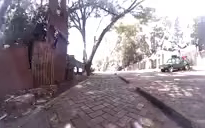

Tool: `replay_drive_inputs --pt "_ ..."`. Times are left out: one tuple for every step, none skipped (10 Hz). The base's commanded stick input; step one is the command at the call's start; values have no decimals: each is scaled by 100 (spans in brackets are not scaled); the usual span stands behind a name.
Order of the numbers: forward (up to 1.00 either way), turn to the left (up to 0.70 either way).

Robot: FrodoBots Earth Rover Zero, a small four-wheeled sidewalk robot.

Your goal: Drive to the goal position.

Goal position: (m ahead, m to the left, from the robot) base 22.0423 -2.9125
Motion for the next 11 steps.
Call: replay_drive_inputs --pt "70 0" --pt "70 0" --pt "70 0" --pt "70 0" --pt "70 0" --pt "70 0" --pt "70 0" --pt "70 0" --pt "70 0" --pt "70 0" --pt "70 0"
